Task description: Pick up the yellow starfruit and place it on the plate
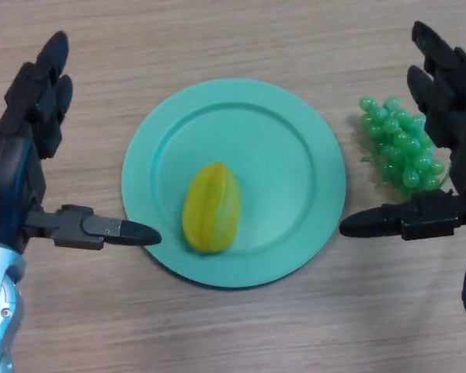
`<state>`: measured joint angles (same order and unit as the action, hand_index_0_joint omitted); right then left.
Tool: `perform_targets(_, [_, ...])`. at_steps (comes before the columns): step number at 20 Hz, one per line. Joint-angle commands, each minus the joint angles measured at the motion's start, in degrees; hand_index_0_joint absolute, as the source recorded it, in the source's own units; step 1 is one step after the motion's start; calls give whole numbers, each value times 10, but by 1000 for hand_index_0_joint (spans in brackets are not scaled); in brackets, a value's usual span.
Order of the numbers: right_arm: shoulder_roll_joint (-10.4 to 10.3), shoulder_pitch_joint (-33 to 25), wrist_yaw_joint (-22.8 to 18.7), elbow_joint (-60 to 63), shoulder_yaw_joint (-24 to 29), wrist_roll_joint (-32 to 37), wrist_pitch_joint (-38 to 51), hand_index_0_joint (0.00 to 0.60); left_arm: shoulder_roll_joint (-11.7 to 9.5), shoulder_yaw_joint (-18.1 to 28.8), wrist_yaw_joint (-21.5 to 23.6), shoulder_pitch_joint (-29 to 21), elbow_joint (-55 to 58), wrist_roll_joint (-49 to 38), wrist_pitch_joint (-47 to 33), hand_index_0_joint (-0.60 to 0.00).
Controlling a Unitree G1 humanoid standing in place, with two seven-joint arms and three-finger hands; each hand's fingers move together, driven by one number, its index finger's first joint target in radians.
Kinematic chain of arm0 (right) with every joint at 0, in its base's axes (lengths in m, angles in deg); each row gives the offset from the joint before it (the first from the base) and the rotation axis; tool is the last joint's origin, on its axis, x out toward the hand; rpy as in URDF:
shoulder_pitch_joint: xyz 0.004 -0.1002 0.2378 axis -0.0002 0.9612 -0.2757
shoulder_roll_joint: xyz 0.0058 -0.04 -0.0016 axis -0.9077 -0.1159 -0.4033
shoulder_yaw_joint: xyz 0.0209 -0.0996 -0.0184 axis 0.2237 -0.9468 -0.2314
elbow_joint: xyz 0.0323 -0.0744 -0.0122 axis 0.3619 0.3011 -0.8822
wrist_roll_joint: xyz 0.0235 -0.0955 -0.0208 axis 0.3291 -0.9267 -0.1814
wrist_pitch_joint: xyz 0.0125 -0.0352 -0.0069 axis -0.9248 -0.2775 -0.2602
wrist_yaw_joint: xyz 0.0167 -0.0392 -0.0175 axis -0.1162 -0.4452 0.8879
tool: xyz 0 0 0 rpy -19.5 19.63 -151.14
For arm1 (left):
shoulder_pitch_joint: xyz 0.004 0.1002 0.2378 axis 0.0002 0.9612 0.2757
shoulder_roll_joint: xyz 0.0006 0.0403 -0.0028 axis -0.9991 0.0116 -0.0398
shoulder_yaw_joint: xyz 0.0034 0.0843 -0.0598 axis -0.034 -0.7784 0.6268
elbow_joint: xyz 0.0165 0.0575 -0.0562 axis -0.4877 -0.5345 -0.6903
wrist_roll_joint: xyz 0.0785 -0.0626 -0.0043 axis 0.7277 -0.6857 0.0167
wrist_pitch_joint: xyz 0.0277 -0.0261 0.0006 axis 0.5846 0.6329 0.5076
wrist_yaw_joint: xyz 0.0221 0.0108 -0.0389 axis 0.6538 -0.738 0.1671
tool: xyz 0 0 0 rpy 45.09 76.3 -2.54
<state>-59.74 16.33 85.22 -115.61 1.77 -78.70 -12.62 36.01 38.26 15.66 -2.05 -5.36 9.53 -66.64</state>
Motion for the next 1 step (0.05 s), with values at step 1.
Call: perform_targets(1, [1,-18,-21,-21,6,19,98,0,-13,28,14,-10,47,-16,-57,0])
